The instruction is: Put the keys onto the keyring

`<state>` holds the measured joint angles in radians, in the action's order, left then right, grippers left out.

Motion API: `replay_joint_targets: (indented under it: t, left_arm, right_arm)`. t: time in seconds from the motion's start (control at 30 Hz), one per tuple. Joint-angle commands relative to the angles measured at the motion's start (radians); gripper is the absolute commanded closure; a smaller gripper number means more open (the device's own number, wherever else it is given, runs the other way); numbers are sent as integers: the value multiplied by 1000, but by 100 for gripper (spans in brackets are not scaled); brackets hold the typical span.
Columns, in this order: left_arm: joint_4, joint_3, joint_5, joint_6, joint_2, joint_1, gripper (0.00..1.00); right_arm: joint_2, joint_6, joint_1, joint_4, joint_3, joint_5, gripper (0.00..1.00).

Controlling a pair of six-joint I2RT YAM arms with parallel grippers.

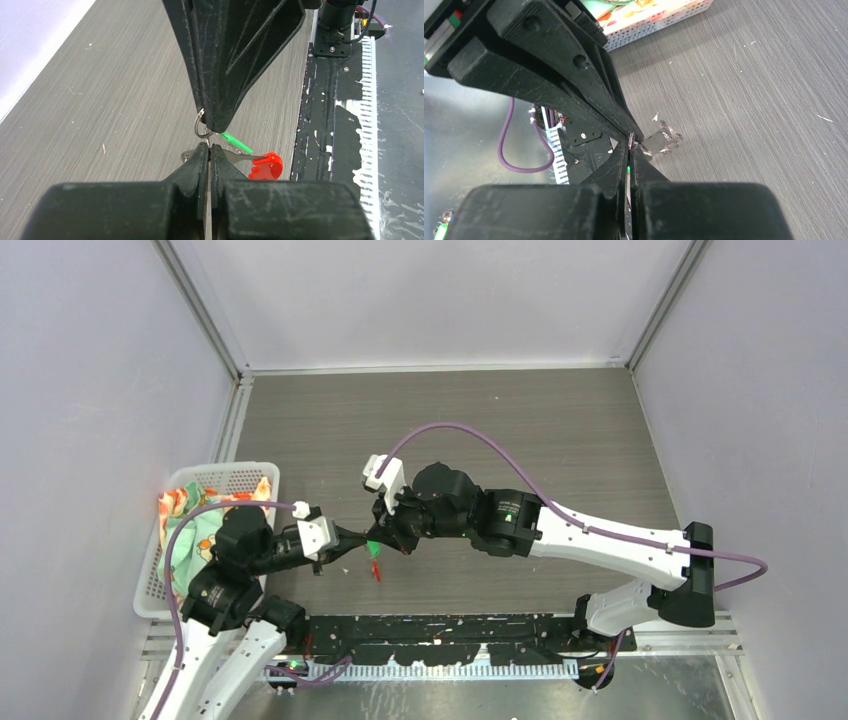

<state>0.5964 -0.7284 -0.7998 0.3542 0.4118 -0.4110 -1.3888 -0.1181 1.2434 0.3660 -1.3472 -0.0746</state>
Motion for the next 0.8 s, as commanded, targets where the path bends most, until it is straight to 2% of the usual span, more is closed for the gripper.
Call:
replay_joint_targets:
  t: [0.0, 0.3, 0.53, 0.63, 0.77]
  left_arm:
    - [-17, -2, -8, 23, -14, -3, 100]
    - [-17, -7, -6, 23, -15, -3, 99]
    - [-17, -9, 13, 6, -1, -3, 100]
    - [-25, -14, 25, -13, 9, -3, 99]
    - [-27, -16, 23, -17, 8, -3, 99]
  right_arm:
    - [-9, -43, -1, -1, -62, 37, 99]
    - [-7, -62, -2, 20, -50, 32, 99]
    - [77, -73, 0, -92, 55, -37, 99]
    - [76, -75, -1, -102, 65, -85, 99]
    - [57, -75, -1, -88, 60, -77, 99]
